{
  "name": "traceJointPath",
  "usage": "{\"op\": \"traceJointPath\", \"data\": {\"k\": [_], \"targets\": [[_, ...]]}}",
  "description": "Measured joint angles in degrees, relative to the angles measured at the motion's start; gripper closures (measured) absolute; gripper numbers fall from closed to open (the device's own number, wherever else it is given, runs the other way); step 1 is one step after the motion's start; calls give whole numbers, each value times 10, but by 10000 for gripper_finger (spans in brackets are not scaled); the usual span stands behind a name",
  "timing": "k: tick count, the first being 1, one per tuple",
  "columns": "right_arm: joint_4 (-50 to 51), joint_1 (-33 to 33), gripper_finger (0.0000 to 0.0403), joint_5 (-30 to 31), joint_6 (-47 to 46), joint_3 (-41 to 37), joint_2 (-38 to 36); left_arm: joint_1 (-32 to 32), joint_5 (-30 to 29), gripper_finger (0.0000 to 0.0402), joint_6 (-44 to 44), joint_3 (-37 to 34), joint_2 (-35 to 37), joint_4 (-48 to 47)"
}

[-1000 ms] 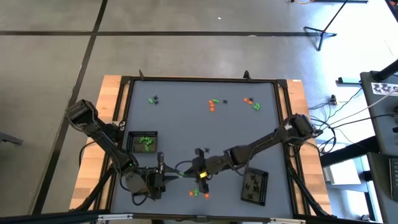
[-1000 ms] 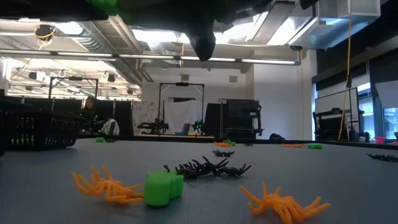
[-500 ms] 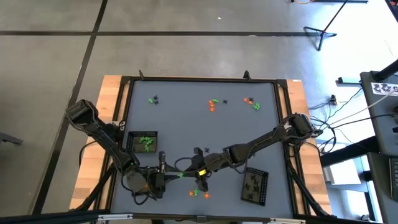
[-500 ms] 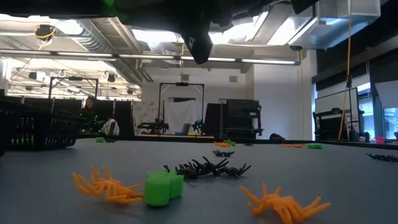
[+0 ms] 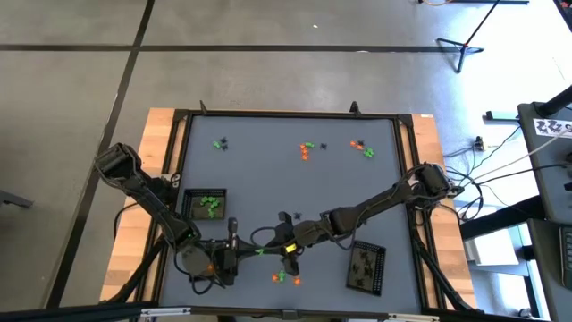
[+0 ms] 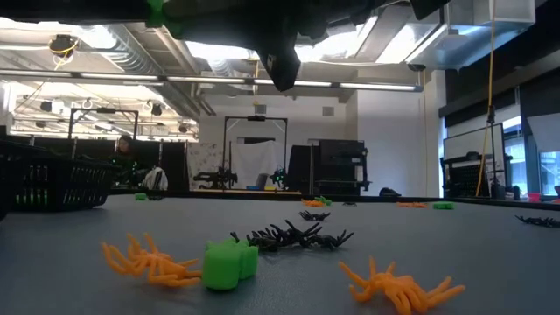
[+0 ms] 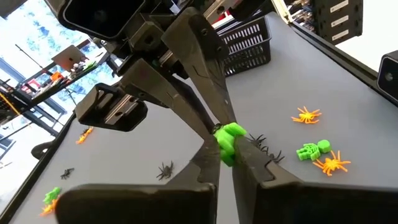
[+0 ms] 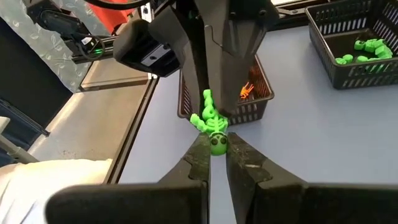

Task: Sort Halloween decoration
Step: Put the green skeleton toy into the top black bin

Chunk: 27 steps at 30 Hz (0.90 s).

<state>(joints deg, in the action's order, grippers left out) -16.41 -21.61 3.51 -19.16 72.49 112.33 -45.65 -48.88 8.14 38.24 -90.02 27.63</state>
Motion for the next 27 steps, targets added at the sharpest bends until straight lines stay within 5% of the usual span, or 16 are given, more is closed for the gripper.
{"op": "traceJointPath", "data": {"k": [8, 16, 21, 27], "targets": [[11, 0, 369, 5, 27, 2, 0, -19, -66, 399, -15, 0, 0, -1], [37, -2, 281, -7, 23, 0, 2, -52, -140, 401, -34, 1, 24, -42], [40, -2, 239, -6, 6, 0, 2, -84, -185, 401, -130, 1, 67, -167], [49, -2, 226, -6, -13, 0, 2, -107, -162, 401, -370, 1, 155, -419]]}}
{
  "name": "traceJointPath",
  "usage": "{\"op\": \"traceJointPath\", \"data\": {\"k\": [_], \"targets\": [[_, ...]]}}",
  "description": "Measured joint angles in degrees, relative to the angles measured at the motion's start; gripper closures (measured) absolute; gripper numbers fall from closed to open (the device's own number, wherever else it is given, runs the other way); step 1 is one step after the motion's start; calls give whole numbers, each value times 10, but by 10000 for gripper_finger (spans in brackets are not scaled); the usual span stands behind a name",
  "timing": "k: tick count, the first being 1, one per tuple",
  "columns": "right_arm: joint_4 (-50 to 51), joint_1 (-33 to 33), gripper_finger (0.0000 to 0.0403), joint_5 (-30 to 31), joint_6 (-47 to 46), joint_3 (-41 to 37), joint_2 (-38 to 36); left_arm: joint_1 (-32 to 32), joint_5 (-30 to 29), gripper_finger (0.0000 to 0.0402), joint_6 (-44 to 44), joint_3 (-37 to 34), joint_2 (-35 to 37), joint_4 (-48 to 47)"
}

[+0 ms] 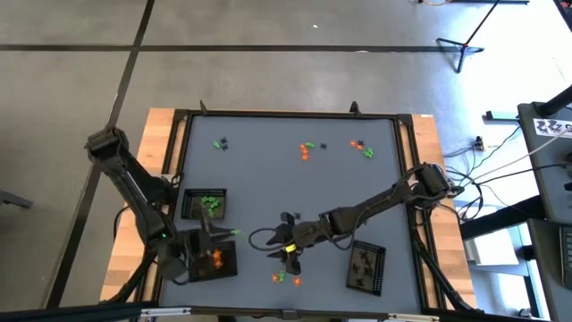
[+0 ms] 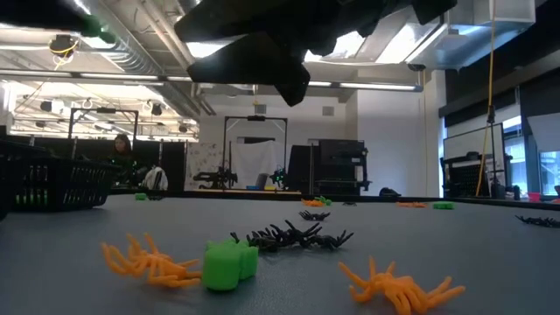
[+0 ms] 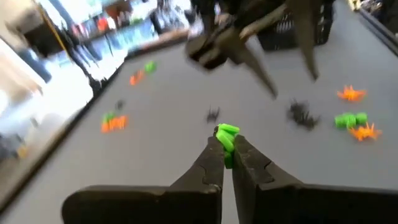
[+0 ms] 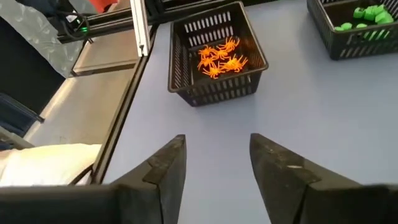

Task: Sort Halloween decoration
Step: Put the green skeleton toy into the top black bin

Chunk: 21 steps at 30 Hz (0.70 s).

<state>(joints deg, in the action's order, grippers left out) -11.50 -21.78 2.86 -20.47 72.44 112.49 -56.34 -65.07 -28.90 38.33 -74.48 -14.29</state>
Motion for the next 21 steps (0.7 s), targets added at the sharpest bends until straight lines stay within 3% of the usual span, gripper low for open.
{"op": "traceJointPath", "data": {"k": [5, 12, 15, 21], "targets": [[2, 0, 226, 0, -3, 0, 0, 13, 87, 401, -195, 0, 85, -224], [-8, 1, 226, 0, -3, 0, 0, 88, 321, 401, -408, 0, 157, -490], [-12, 1, 226, 1, -3, 0, 0, 112, 368, 401, -439, 0, 170, -543], [-20, 1, 226, 6, -3, 0, -1, 141, 376, 367, -423, 0, 184, -546]]}}
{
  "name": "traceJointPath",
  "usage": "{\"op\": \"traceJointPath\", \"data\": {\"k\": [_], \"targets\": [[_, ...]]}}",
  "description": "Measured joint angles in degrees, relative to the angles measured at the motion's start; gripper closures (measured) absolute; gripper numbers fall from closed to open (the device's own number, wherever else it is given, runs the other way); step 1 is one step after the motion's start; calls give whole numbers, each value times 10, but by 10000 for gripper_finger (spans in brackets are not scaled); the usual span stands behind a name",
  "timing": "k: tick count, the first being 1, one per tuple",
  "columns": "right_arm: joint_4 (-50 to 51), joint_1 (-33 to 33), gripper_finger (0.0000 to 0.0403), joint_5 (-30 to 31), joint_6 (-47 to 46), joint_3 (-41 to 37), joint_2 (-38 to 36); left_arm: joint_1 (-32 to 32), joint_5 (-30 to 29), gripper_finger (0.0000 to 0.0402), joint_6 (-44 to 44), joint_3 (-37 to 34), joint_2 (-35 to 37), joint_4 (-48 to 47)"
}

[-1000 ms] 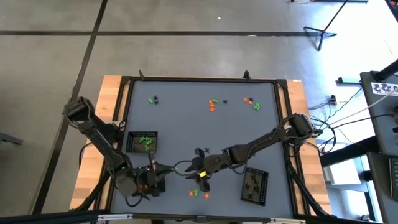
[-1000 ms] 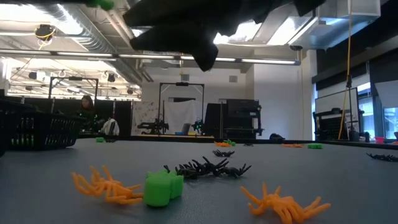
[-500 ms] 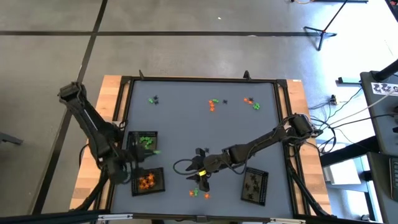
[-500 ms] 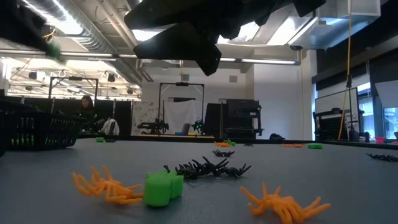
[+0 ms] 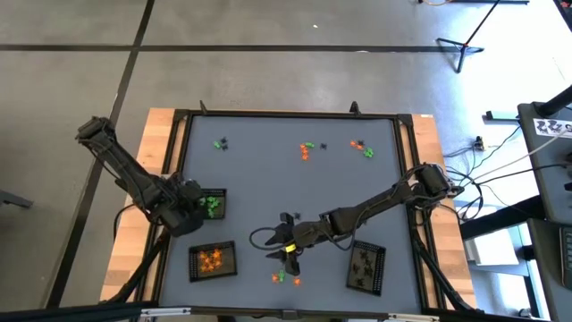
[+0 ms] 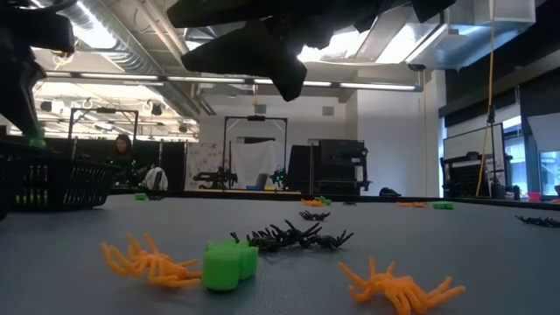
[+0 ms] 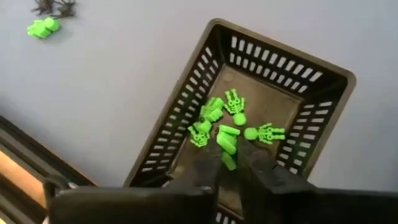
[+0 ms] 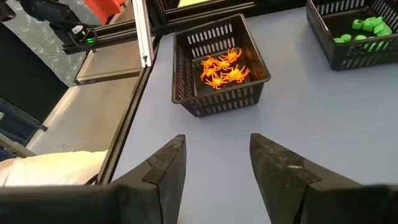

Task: Sort Halloween decoration
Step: Put the green skeleton toy into the top black bin, then put the black spider toy into the bottom right black bin

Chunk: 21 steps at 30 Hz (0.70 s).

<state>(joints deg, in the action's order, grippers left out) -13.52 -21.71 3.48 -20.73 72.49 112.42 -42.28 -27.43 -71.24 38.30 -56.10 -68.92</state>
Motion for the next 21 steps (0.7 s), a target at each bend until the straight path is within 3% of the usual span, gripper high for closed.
{"op": "traceJointPath", "data": {"k": [7, 12, 16, 21], "targets": [[34, 0, 226, 0, 25, 0, -17, 10, -14, 278, 13, 0, 0, 7], [135, -6, 226, 61, 30, 1, -67, 6, -80, 266, 28, 0, 0, 26], [234, -12, 226, 141, 30, 1, -87, -20, -179, 270, 113, -1, 8, 144], [337, -12, 226, 135, -18, 0, -86, -42, -217, 277, 291, -1, 9, 377]]}}
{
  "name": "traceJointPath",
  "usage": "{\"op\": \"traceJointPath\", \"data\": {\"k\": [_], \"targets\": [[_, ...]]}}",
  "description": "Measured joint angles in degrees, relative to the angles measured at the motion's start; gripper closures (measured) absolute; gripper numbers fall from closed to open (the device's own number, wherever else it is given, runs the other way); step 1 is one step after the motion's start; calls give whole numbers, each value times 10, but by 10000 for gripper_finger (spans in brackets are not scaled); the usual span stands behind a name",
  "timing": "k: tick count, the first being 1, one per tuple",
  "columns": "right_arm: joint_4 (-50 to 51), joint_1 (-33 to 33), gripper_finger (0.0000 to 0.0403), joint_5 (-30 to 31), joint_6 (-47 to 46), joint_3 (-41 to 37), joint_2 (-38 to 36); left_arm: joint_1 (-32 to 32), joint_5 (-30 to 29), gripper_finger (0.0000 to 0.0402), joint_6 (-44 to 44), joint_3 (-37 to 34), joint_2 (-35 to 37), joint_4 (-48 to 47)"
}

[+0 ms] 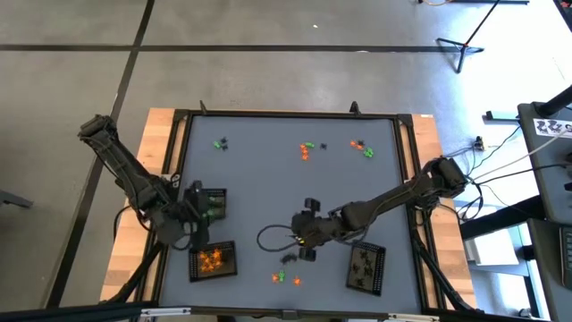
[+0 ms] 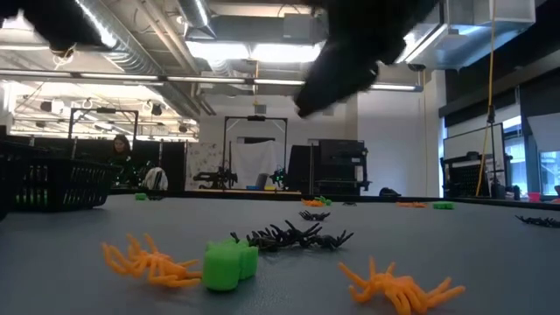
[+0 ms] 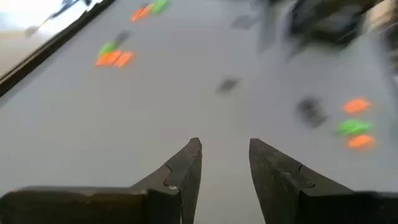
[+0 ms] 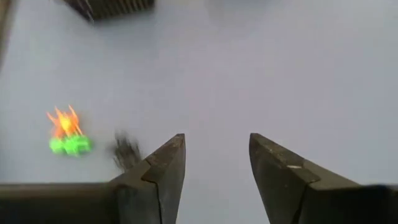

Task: Sort Halloween decoration
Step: Put the black spider toy into the bottom right black bin

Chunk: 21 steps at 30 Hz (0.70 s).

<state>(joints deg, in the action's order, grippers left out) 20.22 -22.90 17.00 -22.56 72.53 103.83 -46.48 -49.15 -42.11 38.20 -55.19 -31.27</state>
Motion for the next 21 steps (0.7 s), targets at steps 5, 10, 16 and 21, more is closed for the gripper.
{"op": "traceJointPath", "data": {"k": [5, 10, 16, 21], "targets": [[53, 0, 226, -9, -45, -4, 15, -8, 5, 280, 157, 0, -31, 214], [16, 0, 226, -67, -57, -24, 28, -3, 23, 280, 231, 0, -90, 321], [-7, -16, 226, -80, -55, -27, 53, -3, 22, 280, 281, 0, -168, 435], [4, -9, 226, -12, -56, -27, 57, 4, 39, 280, 322, 0, -211, 518]]}}
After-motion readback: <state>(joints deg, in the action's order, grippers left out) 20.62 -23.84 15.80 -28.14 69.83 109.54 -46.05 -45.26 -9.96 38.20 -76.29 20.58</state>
